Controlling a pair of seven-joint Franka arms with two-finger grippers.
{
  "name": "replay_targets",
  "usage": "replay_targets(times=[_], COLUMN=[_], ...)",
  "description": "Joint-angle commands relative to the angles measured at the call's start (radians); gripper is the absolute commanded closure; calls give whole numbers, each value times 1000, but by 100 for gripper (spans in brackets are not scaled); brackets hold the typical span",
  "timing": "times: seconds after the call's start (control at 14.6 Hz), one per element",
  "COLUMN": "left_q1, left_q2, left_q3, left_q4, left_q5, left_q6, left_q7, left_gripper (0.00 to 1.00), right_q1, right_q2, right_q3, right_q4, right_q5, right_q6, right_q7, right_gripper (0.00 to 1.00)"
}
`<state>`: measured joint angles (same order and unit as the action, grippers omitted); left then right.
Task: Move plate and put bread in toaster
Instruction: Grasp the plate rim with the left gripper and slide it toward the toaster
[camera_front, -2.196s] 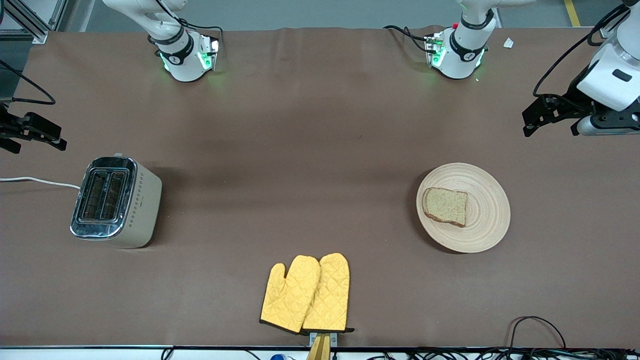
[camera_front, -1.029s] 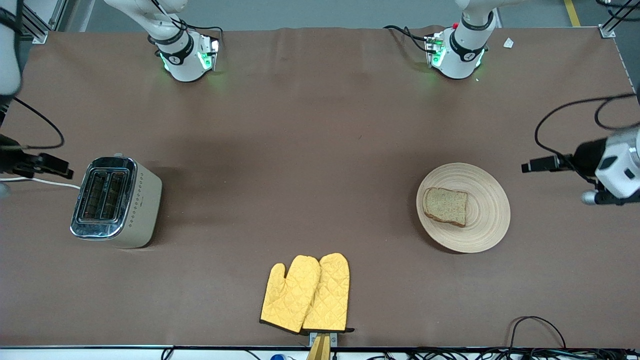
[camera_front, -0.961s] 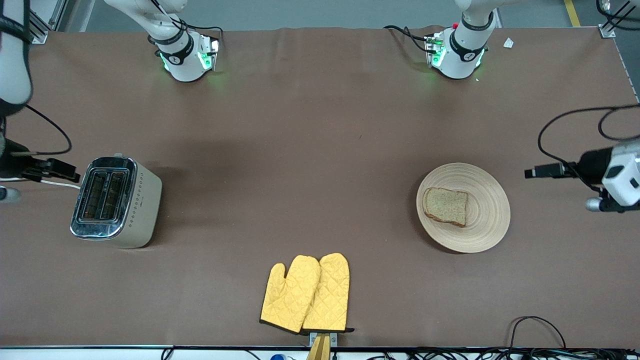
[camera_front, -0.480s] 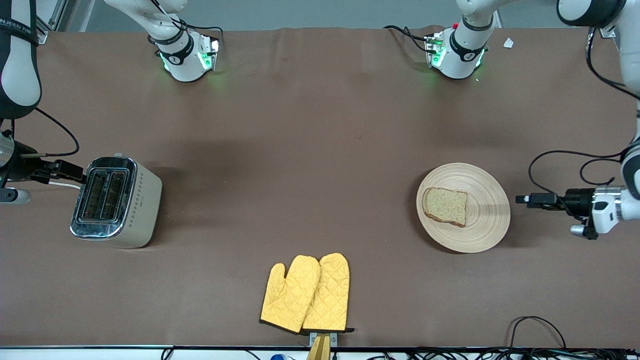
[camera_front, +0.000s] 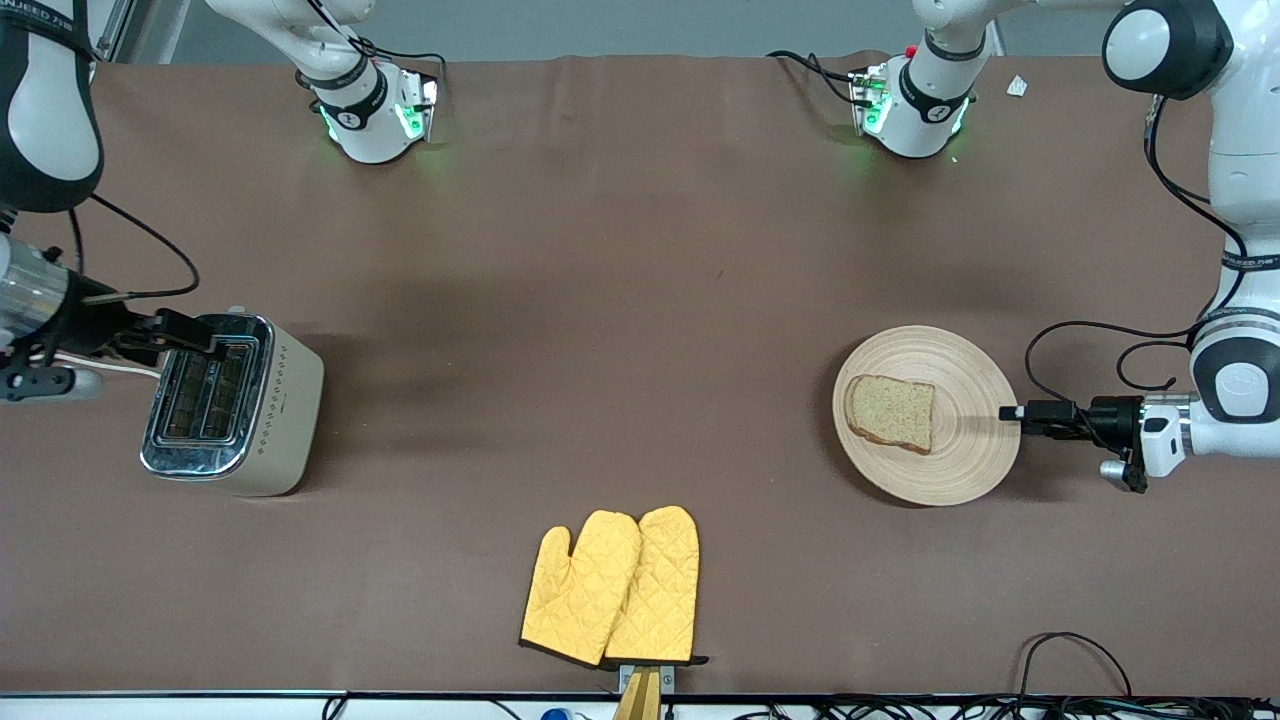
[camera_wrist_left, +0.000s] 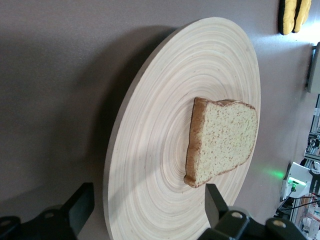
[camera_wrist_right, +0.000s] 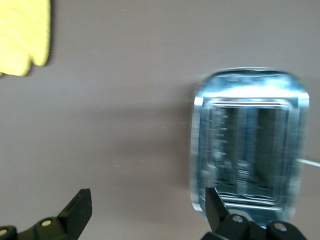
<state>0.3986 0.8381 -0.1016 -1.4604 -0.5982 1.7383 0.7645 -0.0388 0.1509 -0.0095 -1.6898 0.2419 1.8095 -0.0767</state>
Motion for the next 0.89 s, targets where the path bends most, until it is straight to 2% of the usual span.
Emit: replay_targets(times=[0.0,0.07,0.14,0.21,0.27,0.41,0.69,0.82], left_q1=[-1,2,5,6,8,8,5,8], left_q2=[22,29,36,39,48,62,46,35], left_q3=[-3,-3,-3,-3,-3,-3,-9,-65], left_q4=[22,22,22,22,20,22,23,26], left_q5=[-23,-29,-31,-37,-49,-51,-84,-92], left_q6=[0,0,0,0,0,0,-11,-11], left_q7=[91,102,110,127,145,215,240,198], left_gripper=[62,67,75,91,96,99,100,100], right_q1=[74,109,123,131,137,206,227,247], right_q2=[74,105,145,182,209,245,335,340], right_q3=[-3,-3,-3,-3,-3,-6,-3,-4], right_q4=[-8,-13,-13,-11,-11,-13,24,16], right_q5=[121,141,174,247,298,303,310,307], right_q6=[75,115,151,155,162,232,263,310], right_q7=[90,101,104,103,98,100,101,100], right_gripper=[0,0,0,0,0,0,0,0])
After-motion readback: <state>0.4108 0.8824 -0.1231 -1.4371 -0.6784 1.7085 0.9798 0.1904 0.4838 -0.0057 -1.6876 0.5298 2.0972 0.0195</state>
